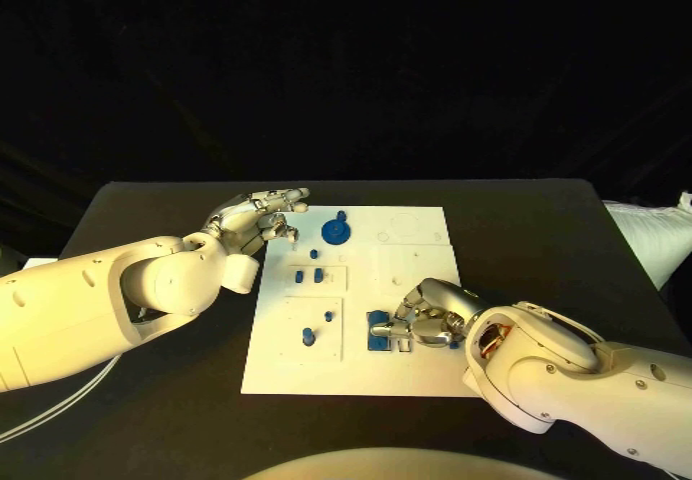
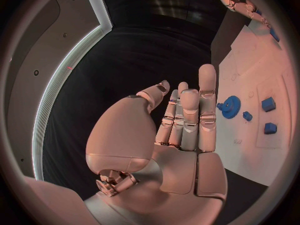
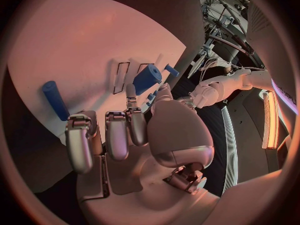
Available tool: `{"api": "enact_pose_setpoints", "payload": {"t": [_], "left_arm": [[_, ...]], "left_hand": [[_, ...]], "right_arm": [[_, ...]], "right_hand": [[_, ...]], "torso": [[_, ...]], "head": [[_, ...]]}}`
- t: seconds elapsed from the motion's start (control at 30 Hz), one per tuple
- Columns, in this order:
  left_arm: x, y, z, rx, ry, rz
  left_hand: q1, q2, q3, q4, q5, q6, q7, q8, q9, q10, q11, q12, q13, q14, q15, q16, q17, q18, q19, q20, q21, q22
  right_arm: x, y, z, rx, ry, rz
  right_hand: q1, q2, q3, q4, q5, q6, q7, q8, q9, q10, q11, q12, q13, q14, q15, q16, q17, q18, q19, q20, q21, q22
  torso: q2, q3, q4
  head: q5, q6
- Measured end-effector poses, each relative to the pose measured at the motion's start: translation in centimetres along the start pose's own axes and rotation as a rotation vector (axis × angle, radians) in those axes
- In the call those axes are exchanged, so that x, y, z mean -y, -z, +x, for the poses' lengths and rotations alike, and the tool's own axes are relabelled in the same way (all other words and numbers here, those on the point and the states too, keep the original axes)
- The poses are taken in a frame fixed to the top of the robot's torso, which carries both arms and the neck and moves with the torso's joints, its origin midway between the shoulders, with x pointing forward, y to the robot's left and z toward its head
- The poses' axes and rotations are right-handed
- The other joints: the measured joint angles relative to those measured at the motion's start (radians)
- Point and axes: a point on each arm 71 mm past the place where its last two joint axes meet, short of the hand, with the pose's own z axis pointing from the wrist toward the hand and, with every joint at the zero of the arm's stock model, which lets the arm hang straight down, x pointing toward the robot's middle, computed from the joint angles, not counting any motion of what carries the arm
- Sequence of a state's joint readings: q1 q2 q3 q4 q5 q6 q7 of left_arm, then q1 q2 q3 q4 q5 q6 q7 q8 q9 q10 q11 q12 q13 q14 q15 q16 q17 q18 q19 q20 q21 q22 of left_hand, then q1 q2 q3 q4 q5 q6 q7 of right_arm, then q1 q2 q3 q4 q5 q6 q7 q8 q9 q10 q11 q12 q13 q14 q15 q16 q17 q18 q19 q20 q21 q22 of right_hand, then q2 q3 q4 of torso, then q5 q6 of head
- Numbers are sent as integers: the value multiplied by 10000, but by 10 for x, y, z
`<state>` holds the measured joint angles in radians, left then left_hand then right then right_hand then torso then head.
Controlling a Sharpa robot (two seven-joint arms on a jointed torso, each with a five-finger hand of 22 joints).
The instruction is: Assemble the parts on the task board
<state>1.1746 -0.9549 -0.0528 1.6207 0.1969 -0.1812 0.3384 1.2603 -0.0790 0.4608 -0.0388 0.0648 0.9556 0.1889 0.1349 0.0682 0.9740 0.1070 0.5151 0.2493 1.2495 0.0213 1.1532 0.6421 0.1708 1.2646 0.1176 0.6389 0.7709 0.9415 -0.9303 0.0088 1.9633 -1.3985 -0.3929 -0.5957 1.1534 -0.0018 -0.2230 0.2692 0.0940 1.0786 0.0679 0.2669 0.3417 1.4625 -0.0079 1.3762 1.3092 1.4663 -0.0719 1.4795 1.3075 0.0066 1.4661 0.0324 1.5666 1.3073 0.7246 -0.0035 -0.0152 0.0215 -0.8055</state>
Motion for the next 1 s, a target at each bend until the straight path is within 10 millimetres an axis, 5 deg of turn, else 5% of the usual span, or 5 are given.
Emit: {"api": "enact_pose_setpoints", "payload": {"t": [0.07, 0.27, 1.0], "left_arm": [[0, 0, 0, 6, -2, 1], [0, 0, -1, 14, -4, 0], [0, 0, -1, 21, -6, -10]], "left_hand": [[0, 0, 0, 0, 0, 0, 0, 0, 0, 0, 0, 0, 0, 0, 0, 0, 0, 0, 0, 0, 0, 0], [0, 0, 0, 0, 0, 0, 0, 0, 0, 0, 0, 0, 0, 0, 0, 0, 0, 1, 0, 0, 0, 0], [0, 0, 0, 0, 0, 0, 0, 0, 0, 0, 0, 0, 0, 0, 0, 0, 0, -1, 0, 0, 0, 0]], "right_arm": [[-1, 1, 0, 32, 59, -105], [-6, 2, -2, 180, 255, -477], [-11, -3, -3, 299, 824, -786]], "right_hand": [[627, -13, 149, -322, 126, 58, -58, 49, 46, 5, -5, 0, 6, -2, -8, 0, 0, -1, 0, 0, 0, 0], [1627, -116, 442, -1118, -355, 165, -90, 191, 170, 19, -17, 84, 53, 1, -69, 0, -1, 0, 0, 0, 0, 8], [1774, -45, 550, -1445, -427, 442, -260, 447, 369, -49, -81, 5, 59, 3, -142, 0, 6, 0, -1, -73, 0, 6]], "torso": [[0, 1, -1], [0, 1, -1], [-2, -6, 5]], "head": [[1, -6], [2, -35], [-45, -88]]}}
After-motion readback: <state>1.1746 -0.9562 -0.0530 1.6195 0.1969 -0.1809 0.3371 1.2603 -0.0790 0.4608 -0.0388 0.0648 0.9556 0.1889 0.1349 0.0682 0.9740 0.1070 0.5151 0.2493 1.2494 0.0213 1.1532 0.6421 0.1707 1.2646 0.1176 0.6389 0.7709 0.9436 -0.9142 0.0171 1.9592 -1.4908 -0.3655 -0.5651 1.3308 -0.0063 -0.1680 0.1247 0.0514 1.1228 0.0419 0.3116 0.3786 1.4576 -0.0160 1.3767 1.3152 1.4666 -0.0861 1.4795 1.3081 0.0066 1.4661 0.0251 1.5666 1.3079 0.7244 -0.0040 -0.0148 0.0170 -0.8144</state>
